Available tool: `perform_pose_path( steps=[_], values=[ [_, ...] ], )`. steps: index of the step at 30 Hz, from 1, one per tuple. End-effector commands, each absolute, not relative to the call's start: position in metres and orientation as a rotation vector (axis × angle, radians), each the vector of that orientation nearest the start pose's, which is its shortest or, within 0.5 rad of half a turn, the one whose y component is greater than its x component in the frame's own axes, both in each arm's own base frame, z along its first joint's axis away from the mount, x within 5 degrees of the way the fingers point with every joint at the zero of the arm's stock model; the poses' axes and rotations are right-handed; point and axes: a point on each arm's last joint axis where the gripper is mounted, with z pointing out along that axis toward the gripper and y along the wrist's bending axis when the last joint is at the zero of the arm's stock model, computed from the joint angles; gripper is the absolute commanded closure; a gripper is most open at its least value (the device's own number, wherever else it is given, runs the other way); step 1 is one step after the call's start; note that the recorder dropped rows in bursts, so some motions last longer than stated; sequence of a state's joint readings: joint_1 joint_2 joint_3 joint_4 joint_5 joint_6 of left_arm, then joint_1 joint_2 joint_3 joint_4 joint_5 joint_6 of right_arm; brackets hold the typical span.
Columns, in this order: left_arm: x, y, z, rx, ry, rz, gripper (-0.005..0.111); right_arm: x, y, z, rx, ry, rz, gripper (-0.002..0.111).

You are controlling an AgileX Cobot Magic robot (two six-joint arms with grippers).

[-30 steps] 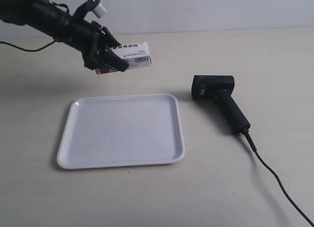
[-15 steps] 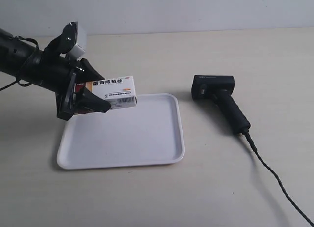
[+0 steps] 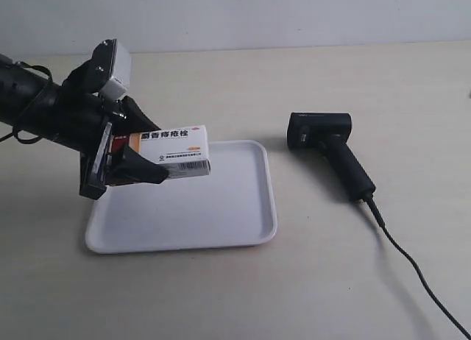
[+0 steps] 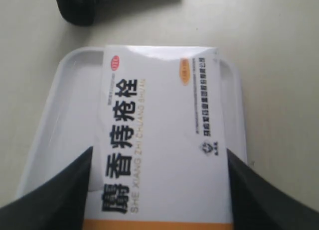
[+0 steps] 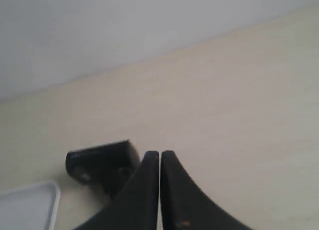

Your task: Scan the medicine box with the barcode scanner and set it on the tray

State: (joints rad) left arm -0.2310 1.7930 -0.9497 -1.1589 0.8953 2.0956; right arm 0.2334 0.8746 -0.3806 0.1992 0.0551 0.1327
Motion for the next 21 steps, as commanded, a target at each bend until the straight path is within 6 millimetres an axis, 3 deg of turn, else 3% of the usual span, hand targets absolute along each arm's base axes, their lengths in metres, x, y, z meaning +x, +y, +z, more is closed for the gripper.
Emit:
perform_pose_path(
  steps=[1, 5, 8, 10, 13, 21],
  values=[
    [0.291, -0.135, 0.175, 1.616, 1.767, -0.683, 0.095, 0.221, 0.095, 0.220, -0.180, 2.236, 0.360, 0.086],
    [0.292, -0.136, 0.174, 1.613, 1.772, -0.670, 0.095, 0.264, 0.126, 0.196, -0.364, 2.333, 0.298, 0.055],
    [0.292, -0.136, 0.174, 1.610, 1.775, -0.662, 0.095, 0.285, 0.138, 0.178, -0.451, 2.427, 0.264, 0.032],
    [0.293, -0.136, 0.174, 1.606, 1.776, -0.662, 0.095, 0.295, 0.143, 0.165, -0.534, 2.467, 0.232, 0.023],
    [0.293, -0.136, 0.174, 1.606, 1.778, -0.663, 0.095, 0.306, 0.148, 0.151, -0.588, 2.501, 0.209, 0.018],
    [0.293, -0.136, 0.171, 1.607, 1.785, -0.669, 0.095, 0.316, 0.153, 0.126, -0.656, 2.525, 0.177, 0.019]
  ],
)
